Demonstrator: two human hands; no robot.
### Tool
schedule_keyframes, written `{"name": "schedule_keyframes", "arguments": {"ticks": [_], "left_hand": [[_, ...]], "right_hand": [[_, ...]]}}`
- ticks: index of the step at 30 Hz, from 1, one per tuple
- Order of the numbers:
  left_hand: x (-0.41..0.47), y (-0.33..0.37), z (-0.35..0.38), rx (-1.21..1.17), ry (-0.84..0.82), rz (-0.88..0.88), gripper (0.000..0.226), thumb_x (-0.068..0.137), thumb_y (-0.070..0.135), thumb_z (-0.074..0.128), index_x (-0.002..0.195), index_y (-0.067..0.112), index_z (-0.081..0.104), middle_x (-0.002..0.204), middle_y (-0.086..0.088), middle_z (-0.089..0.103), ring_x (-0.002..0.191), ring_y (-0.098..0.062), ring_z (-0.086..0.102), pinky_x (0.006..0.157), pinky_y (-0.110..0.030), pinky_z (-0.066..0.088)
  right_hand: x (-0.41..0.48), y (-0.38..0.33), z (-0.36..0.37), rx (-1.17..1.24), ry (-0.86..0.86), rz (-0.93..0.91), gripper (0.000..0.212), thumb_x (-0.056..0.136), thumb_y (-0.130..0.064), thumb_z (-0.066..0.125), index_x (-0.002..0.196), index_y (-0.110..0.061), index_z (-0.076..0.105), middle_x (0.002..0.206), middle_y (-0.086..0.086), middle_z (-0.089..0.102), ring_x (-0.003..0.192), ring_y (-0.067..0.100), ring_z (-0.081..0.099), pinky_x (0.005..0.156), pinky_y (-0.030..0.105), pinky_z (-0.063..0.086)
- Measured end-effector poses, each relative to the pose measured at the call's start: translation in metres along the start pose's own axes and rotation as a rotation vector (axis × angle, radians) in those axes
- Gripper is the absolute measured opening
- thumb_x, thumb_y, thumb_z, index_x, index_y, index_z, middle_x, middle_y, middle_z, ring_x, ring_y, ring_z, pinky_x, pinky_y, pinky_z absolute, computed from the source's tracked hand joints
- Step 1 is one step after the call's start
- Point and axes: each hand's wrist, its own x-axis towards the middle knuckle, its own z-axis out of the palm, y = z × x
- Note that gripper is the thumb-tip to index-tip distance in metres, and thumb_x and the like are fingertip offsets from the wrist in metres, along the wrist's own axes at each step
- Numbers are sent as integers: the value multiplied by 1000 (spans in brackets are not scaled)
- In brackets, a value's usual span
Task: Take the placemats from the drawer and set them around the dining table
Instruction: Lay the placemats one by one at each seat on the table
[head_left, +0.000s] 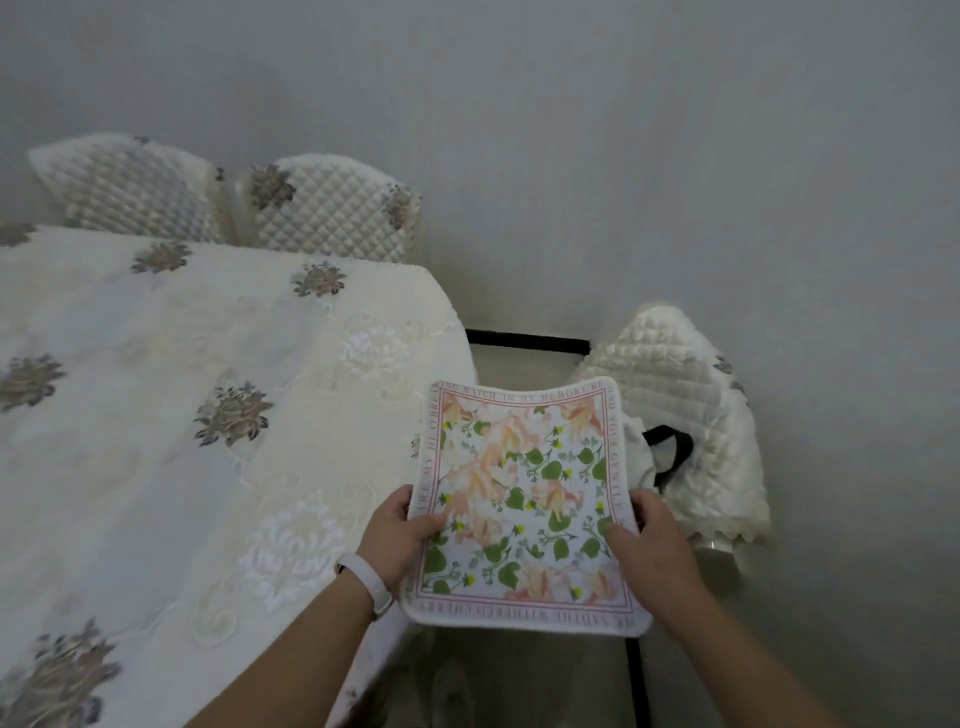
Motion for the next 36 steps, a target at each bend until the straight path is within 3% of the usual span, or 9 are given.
{"name": "schedule_keyframes", "arguments": {"ticks": [8,11,15,19,23,27,32,36], "left_hand": [[35,18,-43,-98,169,-1,22,89,1,61,108,11,61,99,-15,73,83,-37,71,75,-55,57],[39,9,-53,-167,281,-34,21,88,0,62,106,10,62,97,-16,73,82,-37,71,76,-57,56],[42,-2,-56,-285,457,-55,21,87,0,63,103,13,64,95,-13,74,82,-35,72,76,-54,57],[35,-10,-45,-357,607,-100,24,89,2,61,106,19,64,98,-9,73,85,-31,71,76,-51,58],[41,-13,-37,-399,746,-135,30,89,0,58,102,26,64,100,-3,72,90,-29,69,79,-49,57],[55,-17,-24,-478,833,-157,30,88,5,61,111,25,64,105,-3,73,93,-29,69,83,-52,56],[81,-17,-9,-508,902,-186,30,87,11,66,112,28,64,108,1,71,98,-27,68,85,-51,55],[97,-21,-2,-583,946,-204,35,88,4,62,116,25,63,110,-3,71,98,-30,68,84,-52,55]], "right_hand": [[76,-54,31,-68,-131,-81,16,93,-11,61,101,-23,55,95,-4,66,77,6,64,54,19,46],[102,-67,50,-134,-217,-135,14,92,-13,62,102,-22,57,94,-4,68,76,6,65,58,23,52],[138,-89,77,-194,-384,-198,15,95,-13,59,106,-22,57,92,-9,67,71,0,66,49,14,48],[167,-106,108,-293,-536,-237,16,95,-14,58,109,-22,57,92,-7,68,75,15,69,62,34,58],[207,-127,136,-417,-646,-349,10,94,-15,58,102,-19,56,86,2,67,73,27,68,64,46,56],[247,-145,159,-530,-731,-460,10,94,-21,57,103,-21,53,87,-3,64,74,18,64,55,31,47],[291,-161,192,-595,-801,-554,11,92,-20,59,102,-21,53,88,-4,62,75,17,63,63,33,51],[318,-165,211,-628,-836,-608,15,90,-18,61,103,-21,54,83,-9,59,71,9,57,53,26,40]]}}
